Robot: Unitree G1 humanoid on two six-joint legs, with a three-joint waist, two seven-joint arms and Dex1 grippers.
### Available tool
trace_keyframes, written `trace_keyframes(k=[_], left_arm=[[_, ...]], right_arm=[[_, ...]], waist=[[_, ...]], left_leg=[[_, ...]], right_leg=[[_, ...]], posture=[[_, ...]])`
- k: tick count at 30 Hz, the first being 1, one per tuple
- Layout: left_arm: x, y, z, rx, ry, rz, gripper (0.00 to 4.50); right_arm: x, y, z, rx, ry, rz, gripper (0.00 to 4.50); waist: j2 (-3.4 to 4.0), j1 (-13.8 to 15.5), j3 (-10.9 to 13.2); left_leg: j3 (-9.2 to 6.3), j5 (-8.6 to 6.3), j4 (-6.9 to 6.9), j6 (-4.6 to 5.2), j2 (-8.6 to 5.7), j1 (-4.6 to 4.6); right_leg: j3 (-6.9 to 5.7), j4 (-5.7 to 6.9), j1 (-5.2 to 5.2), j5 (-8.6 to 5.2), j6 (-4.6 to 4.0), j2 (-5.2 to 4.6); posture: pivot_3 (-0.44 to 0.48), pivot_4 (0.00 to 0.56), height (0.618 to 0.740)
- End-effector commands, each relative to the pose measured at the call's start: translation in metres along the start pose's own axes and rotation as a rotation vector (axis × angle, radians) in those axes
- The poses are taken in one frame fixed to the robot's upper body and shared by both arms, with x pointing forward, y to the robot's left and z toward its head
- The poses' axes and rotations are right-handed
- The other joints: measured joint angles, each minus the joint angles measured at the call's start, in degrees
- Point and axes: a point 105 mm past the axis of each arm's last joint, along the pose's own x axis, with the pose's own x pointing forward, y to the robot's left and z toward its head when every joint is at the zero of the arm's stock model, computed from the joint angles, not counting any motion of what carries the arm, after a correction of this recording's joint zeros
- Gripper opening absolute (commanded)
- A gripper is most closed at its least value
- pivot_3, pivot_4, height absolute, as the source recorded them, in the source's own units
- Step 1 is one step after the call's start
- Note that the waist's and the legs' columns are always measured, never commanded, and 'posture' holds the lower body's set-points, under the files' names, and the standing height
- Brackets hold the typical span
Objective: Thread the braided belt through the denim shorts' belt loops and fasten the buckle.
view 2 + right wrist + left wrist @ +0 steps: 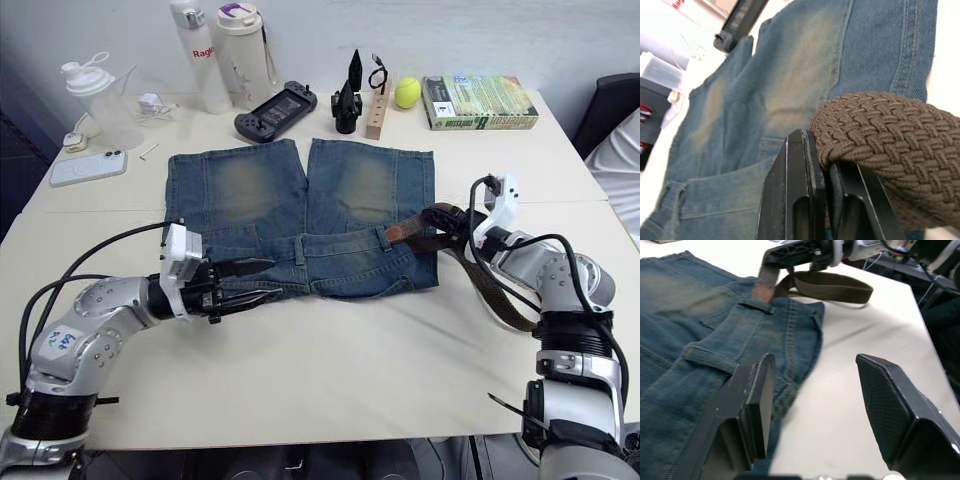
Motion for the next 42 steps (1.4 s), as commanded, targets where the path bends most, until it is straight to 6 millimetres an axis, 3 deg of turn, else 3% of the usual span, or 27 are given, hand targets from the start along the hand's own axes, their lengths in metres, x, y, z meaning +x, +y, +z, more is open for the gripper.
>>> trace_keyframes(k=[1, 7, 14, 21, 27, 34, 38, 42], left_arm=[[0.004, 0.0, 0.007, 0.04, -0.019, -0.02, 2.89], [0.009, 0.002, 0.006, 0.032, -0.029, -0.028, 2.89], [0.025, 0.005, 0.007, 0.1, -0.021, -0.076, 2.89], [0.072, 0.021, -0.006, 0.492, 0.062, -0.091, 2.89], [0.097, 0.033, -0.019, 0.827, 0.115, -0.072, 2.89], [0.105, 0.048, -0.015, 1.005, 0.068, 0.031, 2.89], [0.111, 0.054, -0.012, 1.037, 0.041, 0.081, 2.89], [0.117, 0.056, -0.023, 1.03, 0.061, 0.084, 2.89]], right_arm=[[0.002, 0.01, 0.004, -0.049, -0.017, 0.037, 0.0], [0.012, 0.016, -0.009, -0.017, 0.008, 0.071, 0.0], [0.022, 0.024, -0.023, 0.145, 0.053, 0.12, 0.0], [0.029, 0.008, -0.05, 0.402, 0.138, 0.058, 0.0], [0.033, 0.0, -0.053, 0.618, 0.106, 0.042, 0.0], [0.036, 0.008, -0.068, 0.715, 0.119, 0.071, 0.0], [0.039, 0.013, -0.08, 0.708, 0.151, 0.068, 0.0], [0.041, 0.019, -0.084, 0.696, 0.162, 0.077, 0.0]], waist=[[0.0, -0.03, 0.0], [0.0, -0.46, 0.0], [0.0, -1.0, 0.0], [0.01, -1.08, 0.0], [-0.01, -1.34, -0.04], [-0.03, -1.44, -0.07], [-0.08, -1.48, -0.16], [-0.12, -1.47, -0.22]], left_leg=[[0.0, 0.0, 0.0, 0.0, 0.0, 0.0], [-0.01, 0.01, -0.02, -0.01, 0.0, 0.0], [-0.04, 0.02, -0.02, -0.03, -0.02, 0.0], [-0.01, 0.03, -0.06, -0.02, -0.04, 0.02], [0.01, 0.04, -0.08, -0.02, -0.01, 0.05], [0.01, 0.04, -0.07, -0.01, 0.01, 0.05], [0.0, 0.03, -0.08, -0.01, 0.02, 0.07], [0.01, 0.03, -0.08, 0.0, 0.02, 0.07]], right_leg=[[0.0, 0.0, 0.0, 0.0, 0.0, 0.0], [-0.01, 0.0, 0.0, 0.0, 0.0, 0.0], [-0.08, 0.03, 0.01, 0.0, 0.01, 0.04], [-0.3, 0.04, 0.02, 0.0, 0.01, 0.03], [-0.61, 0.07, 0.03, 0.0, 0.0, -0.03], [-0.69, 0.11, 0.03, 0.0, 0.01, -0.12], [-0.7, 0.13, 0.03, 0.0, 0.01, -0.13], [-0.74, 0.14, 0.03, 0.0, 0.01, -0.13]], posture=[[0.0, 0.15, 0.723], [0.0, 0.15, 0.723], [0.0, 0.15, 0.723], [0.0, 0.15, 0.723], [0.0, 0.15, 0.723], [0.0, 0.15, 0.723], [0.0, 0.15, 0.723], [0.0, 0.15, 0.723]])
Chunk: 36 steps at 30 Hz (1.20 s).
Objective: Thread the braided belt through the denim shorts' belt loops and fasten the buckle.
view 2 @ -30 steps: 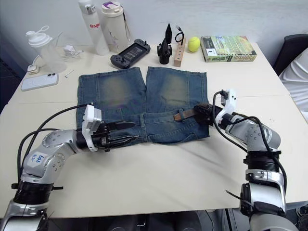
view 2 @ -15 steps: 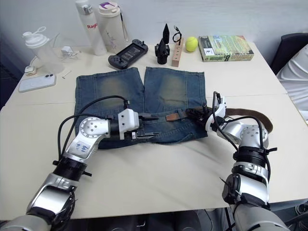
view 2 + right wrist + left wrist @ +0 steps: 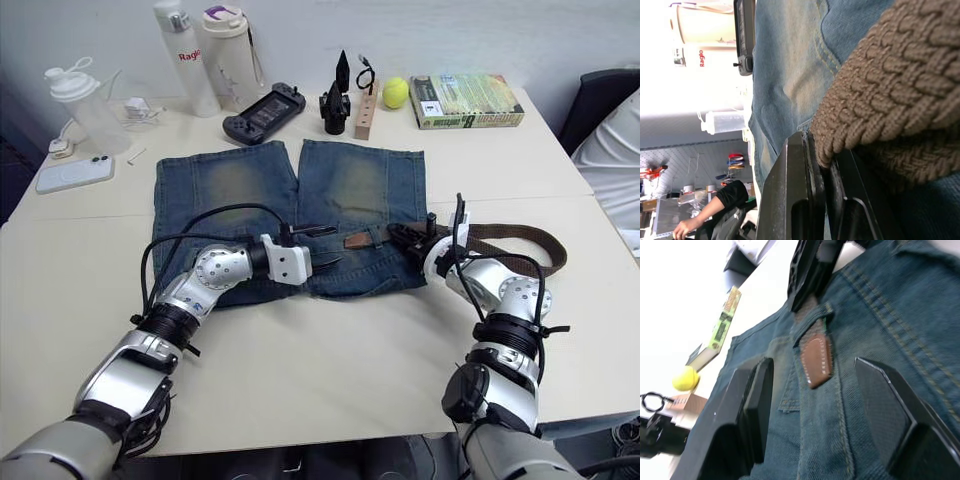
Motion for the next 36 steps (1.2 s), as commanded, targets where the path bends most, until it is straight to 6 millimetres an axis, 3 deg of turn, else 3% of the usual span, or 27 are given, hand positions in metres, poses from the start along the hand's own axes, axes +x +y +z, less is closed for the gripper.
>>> trace_keyframes(k=[1, 11, 20, 24, 30, 36], left_arm=[[0.008, 0.002, -0.001, -0.003, -0.004, 0.031, 2.89], [0.024, -0.024, -0.013, 0.053, 0.08, -0.068, 2.89], [0.021, -0.041, -0.024, 0.059, 0.15, -0.198, 2.89], [0.017, -0.038, -0.021, 0.039, 0.142, -0.223, 2.89], [0.006, -0.032, -0.035, 0.112, 0.241, -0.224, 2.89], [0.004, -0.002, -0.044, 0.207, 0.33, -0.051, 2.89]], right_arm=[[0.008, -0.014, -0.027, 0.032, 0.095, -0.033, 0.0], [0.006, 0.005, -0.037, 0.0, 0.129, 0.054, 0.0], [0.006, 0.012, -0.038, 0.038, 0.1, 0.093, 0.0], [0.004, 0.011, -0.031, 0.078, 0.057, 0.096, 0.0], [0.0, 0.012, -0.035, 0.095, 0.062, 0.114, 0.0], [-0.003, 0.012, -0.037, 0.09, 0.061, 0.113, 0.0]], waist=[[-0.01, 0.03, -0.12], [-0.04, 0.24, -0.46], [0.08, 0.27, -0.68], [0.21, 0.11, -0.9], [0.25, 0.05, -0.92], [0.32, 0.06, -0.98]], left_leg=[[0.0, 0.0, 0.0, 0.0, 0.0, 0.01], [-0.01, 0.0, 0.02, 0.01, -0.02, 0.01], [-0.01, -0.01, 0.03, 0.02, -0.04, 0.01], [-0.01, -0.01, -0.01, 0.03, -0.03, 0.02], [-0.02, -0.01, -0.06, 0.03, -0.02, 0.03], [-0.01, -0.01, -0.04, 0.04, -0.02, 0.04]], right_leg=[[0.0, 0.01, 0.0, 0.0, 0.0, 0.0], [0.0, 0.02, 0.01, 0.0, 0.0, -0.04], [0.0, 0.04, 0.01, 0.0, 0.0, -0.09], [0.0, 0.03, 0.01, 0.0, 0.0, -0.07], [0.01, 0.02, 0.0, 0.0, 0.0, -0.05], [0.05, 0.03, 0.0, 0.0, 0.0, -0.07]], posture=[[0.0, 0.15, 0.723], [0.0, 0.15, 0.723], [0.0, 0.15, 0.723], [0.0, 0.15, 0.723], [0.0, 0.15, 0.723], [0.0, 0.15, 0.723]])
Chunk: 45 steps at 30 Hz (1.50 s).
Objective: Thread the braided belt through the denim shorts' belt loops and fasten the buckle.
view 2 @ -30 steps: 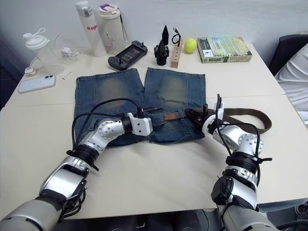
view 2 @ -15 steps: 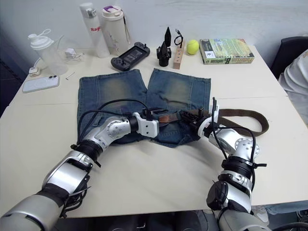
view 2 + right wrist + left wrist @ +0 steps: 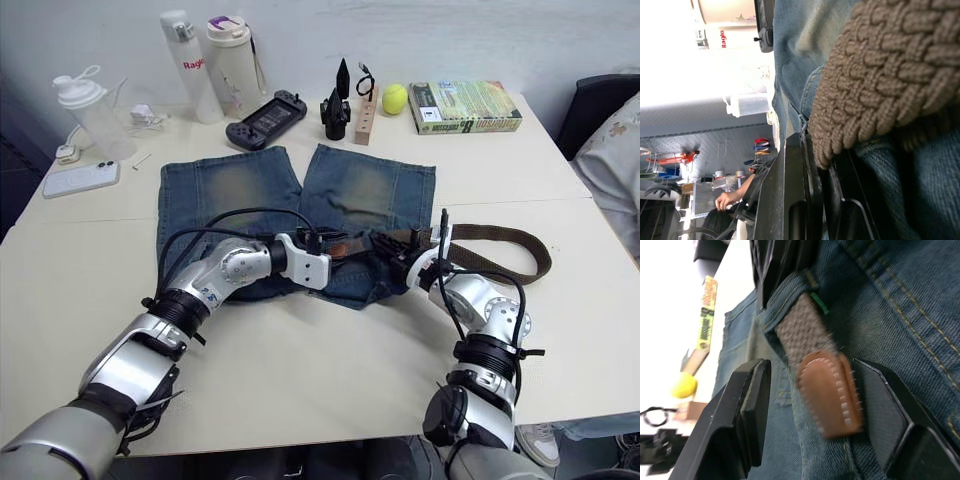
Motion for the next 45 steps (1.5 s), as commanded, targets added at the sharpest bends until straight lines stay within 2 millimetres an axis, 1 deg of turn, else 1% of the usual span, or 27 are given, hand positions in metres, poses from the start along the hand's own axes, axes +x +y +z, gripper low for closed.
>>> trace_keyframes(k=[1, 3, 6, 8, 10, 12, 14, 15, 19, 22, 27, 31, 35, 39, 42, 43, 44, 45], left_arm=[[-0.011, 0.006, -0.028, 0.024, 0.148, 0.085, 2.89], [-0.013, 0.016, -0.023, 0.045, 0.127, 0.153, 2.89], [-0.017, 0.016, -0.015, 0.047, 0.084, 0.179, 2.89], [-0.021, 0.012, -0.004, 0.039, 0.024, 0.186, 2.89], [-0.024, 0.001, 0.009, 0.041, -0.049, 0.151, 2.89], [-0.026, -0.009, 0.015, 0.043, -0.08, 0.116, 2.89], [-0.026, -0.018, 0.015, 0.025, -0.077, 0.083, 2.89], [-0.025, -0.018, 0.014, 0.023, -0.075, 0.081, 2.89], [-0.022, -0.013, 0.01, 0.022, -0.047, 0.098, 2.89], [-0.019, -0.008, 0.004, 0.039, -0.003, 0.111, 2.89], [-0.015, -0.013, -0.005, 0.066, 0.048, 0.069, 2.89], [-0.013, -0.013, -0.002, 0.086, 0.042, 0.056, 2.89], [-0.015, -0.012, -0.003, 0.076, 0.037, 0.076, 2.89], [-0.017, -0.009, 0.002, 0.083, 0.007, 0.097, 2.89], [-0.018, -0.014, 0.004, 0.111, -0.008, 0.064, 2.11], [-0.018, -0.016, 0.004, 0.114, -0.009, 0.052, 1.52], [-0.018, -0.018, 0.005, 0.113, -0.01, 0.045, 1.21], [-0.018, -0.018, 0.005, 0.112, -0.009, 0.041, 0.71]], right_arm=[[0.0, 0.008, -0.007, -0.016, 0.017, 0.034, 0.0], [0.0, 0.007, -0.008, -0.016, 0.015, 0.031, 0.0], [0.0, 0.006, -0.008, -0.015, 0.01, 0.026, 0.0], [0.0, 0.004, -0.006, -0.017, -0.003, 0.01, 0.0], [0.001, 0.005, -0.005, -0.02, -0.006, 0.011, 0.0], [0.001, 0.006, -0.005, -0.021, -0.006, 0.015, 0.0], [0.001, 0.007, -0.005, -0.021, -0.007, 0.018, 0.0], [0.001, 0.007, -0.006, -0.025, -0.004, 0.018, 0.0], [0.001, 0.007, -0.009, -0.029, 0.004, 0.019, 0.0], [0.001, 0.007, -0.009, -0.031, 0.005, 0.018, 0.0], [0.001, 0.007, -0.01, -0.032, 0.004, 0.017, 0.0], [0.001, 0.007, -0.01, -0.03, 0.002, 0.017, 0.0], [0.001, 0.007, -0.01, -0.03, 0.001, 0.014, 0.0], [0.002, 0.006, -0.009, -0.028, 0.001, 0.011, 0.0], [0.002, 0.006, -0.009, -0.028, 0.001, 0.007, 0.0], [0.002, 0.006, -0.009, -0.028, 0.001, 0.006, 0.0], [0.002, 0.005, -0.009, -0.029, 0.002, 0.005, 0.0], [0.002, 0.005, -0.009, -0.03, 0.002, 0.005, 0.0]], waist=[[0.0, -0.01, 0.0], [0.0, -0.07, 0.0], [0.0, -0.14, 0.0], [0.0, -0.41, 0.0], [0.0, -0.53, 0.0], [0.0, -0.61, 0.0], [0.01, -0.61, 0.0], [0.0, -0.59, 0.0], [0.01, -0.55, 0.0], [0.01, -0.44, 0.0], [0.0, -0.09, 0.0], [0.0, 0.0, 0.0], [0.01, 0.01, 0.0], [0.01, 0.01, 0.0], [0.01, 0.01, 0.0], [0.02, 0.0, -0.01], [0.04, -0.01, -0.02], [0.06, 0.0, -0.03]], left_leg=[[0.0, 0.0, 0.0, 0.0, 0.0, 0.0], [0.0, 0.0, -0.01, 0.01, 0.0, -0.01], [0.0, 0.0, -0.08, 0.0, 0.0, -0.03], [0.02, 0.01, -0.15, 0.0, 0.01, -0.03], [0.02, 0.01, -0.16, -0.01, 0.01, -0.03], [0.02, 0.01, -0.16, -0.01, 0.01, -0.03], [0.02, 0.01, -0.15, -0.01, 0.0, -0.04], [0.02, 0.01, -0.15, -0.01, 0.0, -0.04], [0.03, 0.01, -0.14, 0.0, -0.01, -0.04], [0.03, 0.01, -0.14, 0.0, -0.01, -0.04], [0.04, 0.01, -0.11, 0.0, -0.01, -0.04], [0.04, 0.01, -0.1, 0.0, -0.01, -0.04], [0.04, 0.01, -0.08, 0.0, -0.01, -0.04], [0.04, 0.01, -0.08, 0.0, -0.01, -0.04], [0.04, 0.01, -0.09, 0.0, -0.01, -0.04], [0.03, 0.01, -0.09, 0.0, 0.0, -0.03], [0.03, 0.01, -0.1, 0.0, 0.0, -0.03], [0.03, 0.01, -0.1, 0.0, -0.01, -0.03]], right_leg=[[0.01, 0.0, 0.0, 0.0, 0.0, -0.01], [0.03, 0.01, -0.02, 0.0, 0.0, -0.07], [0.02, -0.01, -0.07, 0.0, 0.0, -0.11], [0.03, -0.05, -0.1, 0.0, 0.0, -0.11], [0.0, -0.05, -0.1, 0.0, 0.0, -0.12], [0.01, -0.08, -0.1, 0.0, 0.0, -0.12], [0.0, -0.07, -0.1, 0.0, 0.0, -0.13], [0.0, -0.08, -0.09, 0.0, 0.0, -0.11], [0.0, -0.07, -0.09, 0.0, 0.0, -0.1], [-0.01, -0.07, -0.09, 0.0, 0.0, -0.09], [0.0, -0.05, -0.08, 0.0, 0.0, -0.04], [0.0, -0.05, -0.08, 0.0, 0.0, -0.05], [0.01, -0.04, -0.07, 0.0, 0.0, -0.07], [0.01, -0.04, -0.07, 0.0, 0.0, -0.09], [0.01, -0.05, -0.07, 0.0, 0.0, -0.1], [0.01, -0.04, -0.07, 0.0, 0.0, -0.12], [0.01, -0.05, -0.07, 0.0, 0.0, -0.16], [0.0, -0.05, -0.07, 0.0, 0.0, -0.25]], posture=[[0.0, 0.15, 0.723], [0.0, 0.15, 0.723], [0.0, 0.15, 0.723], [0.0, 0.15, 0.723], [0.0, 0.15, 0.723], [0.0, 0.15, 0.723], [0.0, 0.15, 0.723], [0.0, 0.15, 0.723], [0.0, 0.15, 0.723], [0.0, 0.15, 0.723], [0.0, 0.15, 0.723], [0.0, 0.15, 0.723], [0.0, 0.15, 0.723], [0.0, 0.15, 0.723], [0.0, 0.15, 0.723], [0.0, 0.15, 0.723], [0.0, 0.15, 0.723], [0.0, 0.15, 0.723]])
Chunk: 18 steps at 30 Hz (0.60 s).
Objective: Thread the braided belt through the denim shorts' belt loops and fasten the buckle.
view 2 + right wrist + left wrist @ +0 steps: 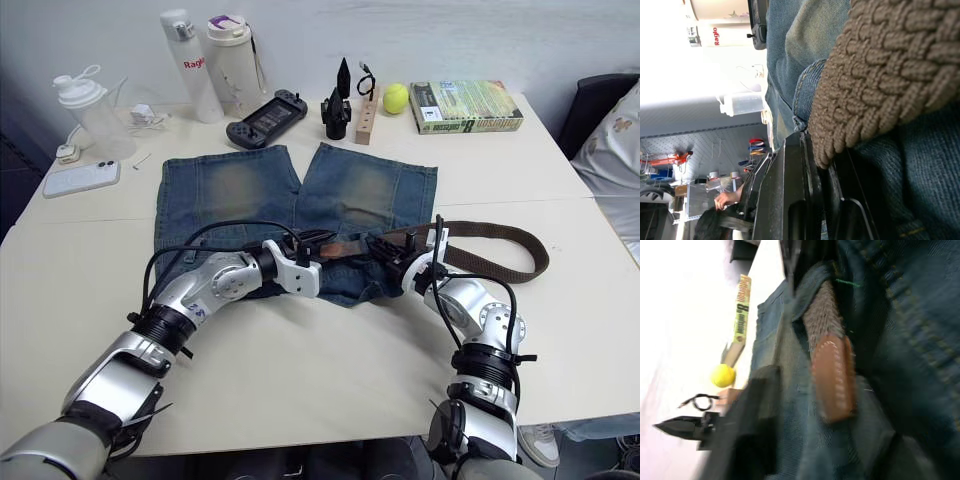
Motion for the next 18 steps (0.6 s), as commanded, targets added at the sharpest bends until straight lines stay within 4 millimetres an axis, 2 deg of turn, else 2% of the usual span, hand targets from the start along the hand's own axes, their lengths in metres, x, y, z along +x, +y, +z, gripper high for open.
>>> trace_keyframes(k=[1, 2, 11, 15, 18], left_arm=[[0.0, -0.02, 0.002, -0.004, 0.0, -0.081, 0.24], [0.001, -0.019, 0.002, -0.002, 0.001, -0.084, 0.02], [0.005, -0.018, 0.012, 0.016, -0.037, -0.172, 0.02], [0.005, -0.013, 0.016, -0.006, -0.054, -0.21, 0.0], [0.008, -0.012, 0.019, -0.01, -0.066, -0.234, 0.0]], right_arm=[[-0.001, 0.007, -0.001, -0.015, 0.009, 0.029, 0.0], [-0.001, 0.007, -0.002, -0.016, 0.01, 0.029, 0.0], [-0.002, 0.008, -0.003, -0.032, 0.013, 0.025, 0.0], [-0.005, 0.012, -0.001, -0.061, -0.005, 0.035, 1.56], [-0.015, 0.017, 0.006, -0.088, -0.059, 0.049, 3.03]], waist=[[0.05, 0.01, -0.03], [0.09, 0.02, -0.06], [0.09, 0.01, -0.06], [0.1, -0.04, -0.06], [0.09, 0.02, -0.06]], left_leg=[[0.0, 0.0, 0.0, 0.0, 0.0, 0.0], [0.0, 0.0, 0.0, 0.0, 0.0, 0.0], [0.01, 0.0, 0.0, 0.0, -0.01, 0.02], [0.01, 0.0, -0.03, 0.0, -0.01, 0.02], [0.01, 0.0, -0.03, 0.0, -0.01, 0.02]], right_leg=[[-0.01, 0.0, 0.0, 0.0, 0.0, -0.04], [-0.02, 0.0, 0.01, 0.0, 0.0, -0.04], [-0.04, -0.01, 0.03, 0.0, 0.0, -0.02], [-0.03, -0.02, 0.02, 0.0, 0.0, 0.2], [-0.03, -0.03, 0.01, 0.0, 0.0, 0.2]], posture=[[0.0, 0.15, 0.723], [0.0, 0.15, 0.723], [0.0, 0.15, 0.723], [0.0, 0.15, 0.723], [0.0, 0.15, 0.723]])
